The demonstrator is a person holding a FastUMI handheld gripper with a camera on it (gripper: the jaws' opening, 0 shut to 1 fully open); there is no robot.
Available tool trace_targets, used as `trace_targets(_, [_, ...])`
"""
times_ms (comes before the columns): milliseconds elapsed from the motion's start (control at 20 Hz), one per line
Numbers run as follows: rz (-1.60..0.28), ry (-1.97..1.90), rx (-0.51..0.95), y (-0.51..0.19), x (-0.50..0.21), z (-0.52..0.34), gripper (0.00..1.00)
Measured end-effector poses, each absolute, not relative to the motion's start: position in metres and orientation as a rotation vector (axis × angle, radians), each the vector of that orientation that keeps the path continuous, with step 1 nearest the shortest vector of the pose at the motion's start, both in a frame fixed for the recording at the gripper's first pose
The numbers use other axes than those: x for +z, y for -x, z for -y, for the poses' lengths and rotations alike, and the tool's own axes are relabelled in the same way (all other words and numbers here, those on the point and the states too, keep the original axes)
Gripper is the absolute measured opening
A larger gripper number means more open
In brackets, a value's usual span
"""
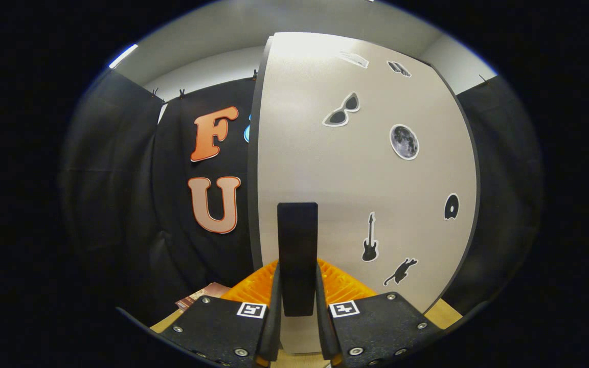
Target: Open the shoe cabinet door, grab the shoes and put them into the shoe cabinet, then close the shoe cabinet door.
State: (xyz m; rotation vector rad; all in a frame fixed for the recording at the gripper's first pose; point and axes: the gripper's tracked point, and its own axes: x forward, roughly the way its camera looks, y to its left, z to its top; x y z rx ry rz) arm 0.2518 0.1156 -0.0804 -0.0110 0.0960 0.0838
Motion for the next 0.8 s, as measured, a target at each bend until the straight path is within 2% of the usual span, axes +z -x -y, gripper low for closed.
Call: trace_targets(800, [-0.091,-0.038,0.104,-0.183,-0.073,-0.081,0.31])
